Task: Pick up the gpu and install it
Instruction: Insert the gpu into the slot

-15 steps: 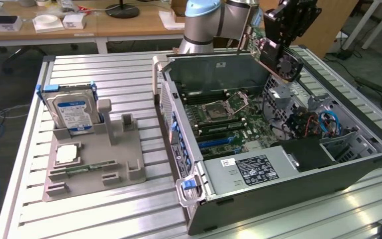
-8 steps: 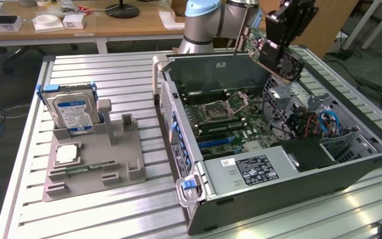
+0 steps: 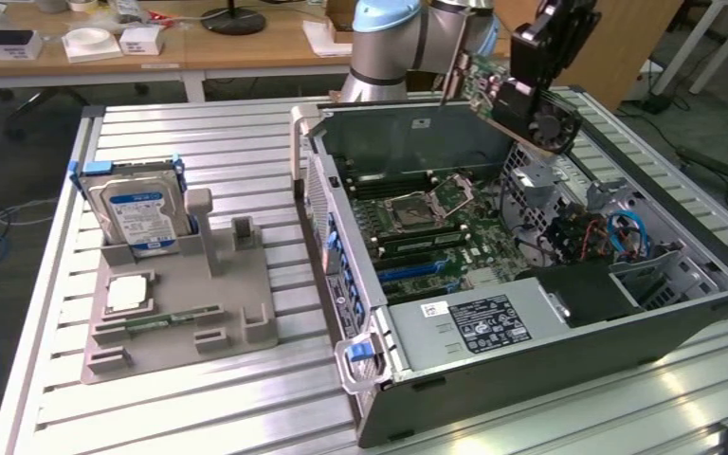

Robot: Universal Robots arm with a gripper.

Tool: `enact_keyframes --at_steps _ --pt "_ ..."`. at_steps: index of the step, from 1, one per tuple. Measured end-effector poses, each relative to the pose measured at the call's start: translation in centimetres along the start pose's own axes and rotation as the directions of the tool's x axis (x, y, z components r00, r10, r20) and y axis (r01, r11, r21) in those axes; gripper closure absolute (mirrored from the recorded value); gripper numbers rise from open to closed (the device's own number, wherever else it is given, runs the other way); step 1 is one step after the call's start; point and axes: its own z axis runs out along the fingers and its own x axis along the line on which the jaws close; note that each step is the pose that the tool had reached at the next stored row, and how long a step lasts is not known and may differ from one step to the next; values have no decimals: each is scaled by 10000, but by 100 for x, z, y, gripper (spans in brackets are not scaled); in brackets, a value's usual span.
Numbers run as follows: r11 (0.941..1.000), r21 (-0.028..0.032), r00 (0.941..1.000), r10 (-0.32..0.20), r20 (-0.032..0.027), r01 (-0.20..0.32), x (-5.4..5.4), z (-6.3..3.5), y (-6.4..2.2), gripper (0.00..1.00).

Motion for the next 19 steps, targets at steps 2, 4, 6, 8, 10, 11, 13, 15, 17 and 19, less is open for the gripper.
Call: enact_keyframes --at_steps 2,4,6,8,10,11,13,15,17,19 --pt "9996 -4 9996 -283 -1 283 0 2 0 74" --pt "9983 -8 9983 -588 -2 588 1 5 0 74" --pt "9959 -13 9959 -909 -3 909 1 8 0 74" --pt "9924 -18 9924 -1228 -3 1228 2 10 1 74" --pt "9878 -23 9878 -1558 -4 1558 3 12 1 74" --pt "9852 -26 9852 -1716 -4 1716 3 13 1 74" --pt "9792 -30 9792 -2031 -4 2031 3 15 1 74" --pt "9722 -35 9722 -2343 -4 2343 3 17 1 74" --pt "9638 -40 9638 -2666 -4 2666 3 19 1 74" --pt "9545 -45 9545 -2982 -3 2981 3 22 1 74"
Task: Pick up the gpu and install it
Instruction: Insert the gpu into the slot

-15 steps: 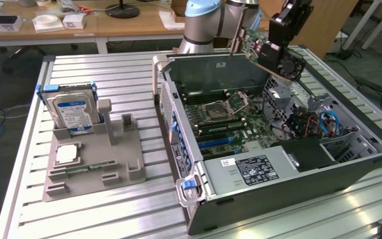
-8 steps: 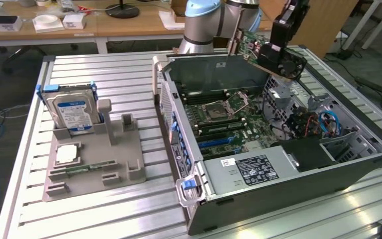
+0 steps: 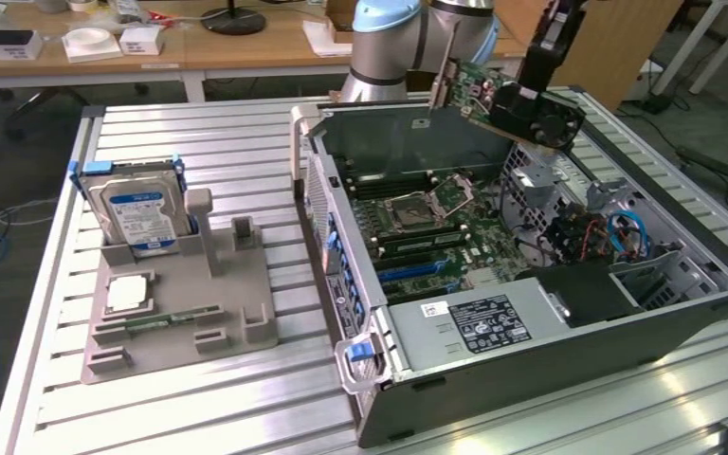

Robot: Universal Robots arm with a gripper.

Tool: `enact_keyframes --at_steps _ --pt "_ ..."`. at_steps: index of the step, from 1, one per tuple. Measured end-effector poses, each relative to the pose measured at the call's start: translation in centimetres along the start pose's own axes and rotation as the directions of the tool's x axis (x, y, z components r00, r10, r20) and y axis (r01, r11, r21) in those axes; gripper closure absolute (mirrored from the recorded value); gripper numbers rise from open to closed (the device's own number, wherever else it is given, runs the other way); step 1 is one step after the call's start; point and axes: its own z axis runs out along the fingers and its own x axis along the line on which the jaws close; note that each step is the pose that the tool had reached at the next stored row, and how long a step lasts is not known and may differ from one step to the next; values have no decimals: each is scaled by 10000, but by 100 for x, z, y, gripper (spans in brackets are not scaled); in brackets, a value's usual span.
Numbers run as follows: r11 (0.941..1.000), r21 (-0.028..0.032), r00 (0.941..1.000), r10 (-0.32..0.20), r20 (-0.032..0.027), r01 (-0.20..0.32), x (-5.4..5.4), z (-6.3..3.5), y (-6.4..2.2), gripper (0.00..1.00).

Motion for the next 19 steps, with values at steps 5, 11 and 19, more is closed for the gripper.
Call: enact_keyframes --at_steps 5,11,19 --pt "9962 -13 9962 -875 -3 875 0 6 0 74" --pt "9832 -27 9832 -1826 -4 1826 0 12 0 74" --pt "9525 -46 9526 -3044 -2 3044 1 25 -1 74"
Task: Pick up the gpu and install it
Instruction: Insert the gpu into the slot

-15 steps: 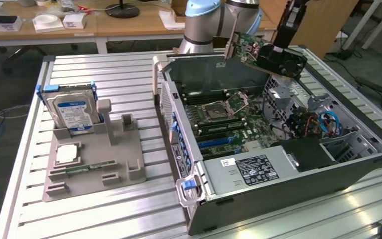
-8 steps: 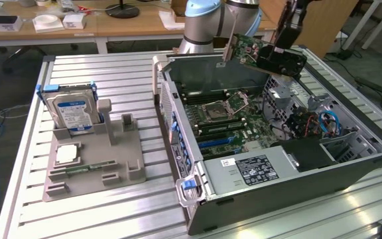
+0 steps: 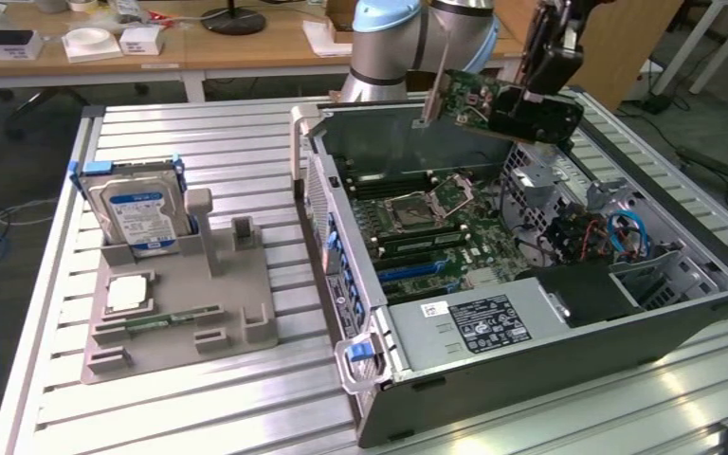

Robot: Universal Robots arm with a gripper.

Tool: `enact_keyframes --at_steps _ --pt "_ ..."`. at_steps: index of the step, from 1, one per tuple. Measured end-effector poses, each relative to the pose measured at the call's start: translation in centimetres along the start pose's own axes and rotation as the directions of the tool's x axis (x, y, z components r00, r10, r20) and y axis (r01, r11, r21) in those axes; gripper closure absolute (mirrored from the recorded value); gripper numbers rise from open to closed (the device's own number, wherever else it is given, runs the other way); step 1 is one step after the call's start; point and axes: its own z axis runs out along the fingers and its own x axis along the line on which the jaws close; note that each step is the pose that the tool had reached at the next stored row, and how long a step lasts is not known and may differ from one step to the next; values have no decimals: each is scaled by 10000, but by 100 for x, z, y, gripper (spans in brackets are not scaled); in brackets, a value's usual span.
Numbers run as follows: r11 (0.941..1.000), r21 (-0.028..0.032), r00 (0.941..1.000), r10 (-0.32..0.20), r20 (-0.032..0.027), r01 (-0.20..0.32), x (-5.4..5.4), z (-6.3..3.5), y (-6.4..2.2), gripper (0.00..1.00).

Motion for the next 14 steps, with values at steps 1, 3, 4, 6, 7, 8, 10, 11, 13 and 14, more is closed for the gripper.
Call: enact_keyframes --at_steps 1,3,4,6,7,8,10,11,13,14 --pt "9998 -3 9998 -182 0 182 0 3 0 74" --pt "9987 -7 9987 -514 -2 514 0 8 0 74" --pt "9977 -9 9977 -672 -1 672 1 12 0 74" --pt "9955 -13 9955 -952 -3 952 1 17 0 74" --pt "9940 -15 9940 -1092 -3 1092 1 22 0 74" --pt "9921 -18 9921 -1252 -2 1252 1 33 0 74" --pt "9882 -22 9882 -1531 -2 1531 2 59 -1 74" --pt "9861 -24 9861 -1660 -2 1660 2 73 -1 74" --pt "9813 -29 9813 -1925 -3 1925 2 100 -1 74" --pt "9788 -30 9788 -2047 -3 2047 3 109 -1 74"
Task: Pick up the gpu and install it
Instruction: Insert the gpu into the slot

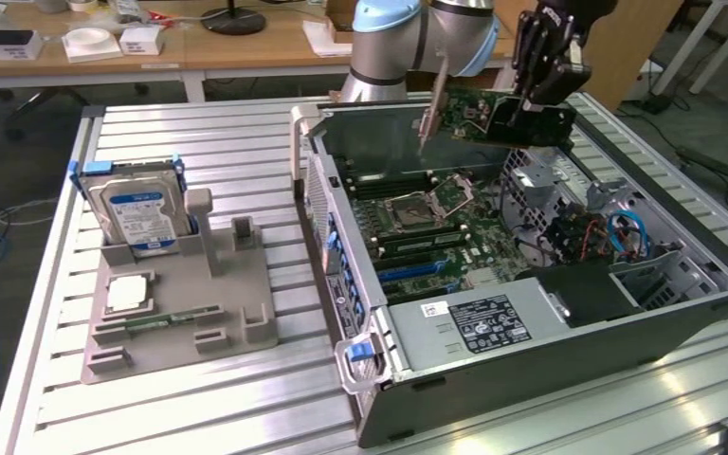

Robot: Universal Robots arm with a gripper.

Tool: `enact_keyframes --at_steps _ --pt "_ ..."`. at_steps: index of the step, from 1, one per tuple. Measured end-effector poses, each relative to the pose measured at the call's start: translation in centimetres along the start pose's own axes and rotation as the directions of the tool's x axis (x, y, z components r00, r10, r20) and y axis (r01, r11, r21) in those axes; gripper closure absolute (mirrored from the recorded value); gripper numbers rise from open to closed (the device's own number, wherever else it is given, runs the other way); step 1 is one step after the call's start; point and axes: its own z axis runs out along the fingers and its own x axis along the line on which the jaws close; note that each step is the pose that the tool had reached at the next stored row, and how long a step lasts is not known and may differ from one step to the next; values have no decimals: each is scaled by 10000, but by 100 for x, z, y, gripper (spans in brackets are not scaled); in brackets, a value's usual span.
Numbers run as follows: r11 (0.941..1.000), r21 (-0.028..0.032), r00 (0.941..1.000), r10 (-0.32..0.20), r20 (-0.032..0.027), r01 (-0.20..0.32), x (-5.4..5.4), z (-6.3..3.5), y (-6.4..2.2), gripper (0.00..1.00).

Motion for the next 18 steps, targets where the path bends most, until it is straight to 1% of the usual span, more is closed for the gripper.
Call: enact_keyframes --at_steps 2,9,15,17,18 --pt "9999 7 9999 -116 -2 116 1 1 3 74" --pt "9999 9 9999 -145 3 145 1 8 4 74" --pt "9974 1 9974 -721 -3 721 4 35 15 74" --pt "9967 -1 9967 -811 -1 811 13 70 45 74" --pt "9964 -4 9964 -847 10 847 18 87 62 74"
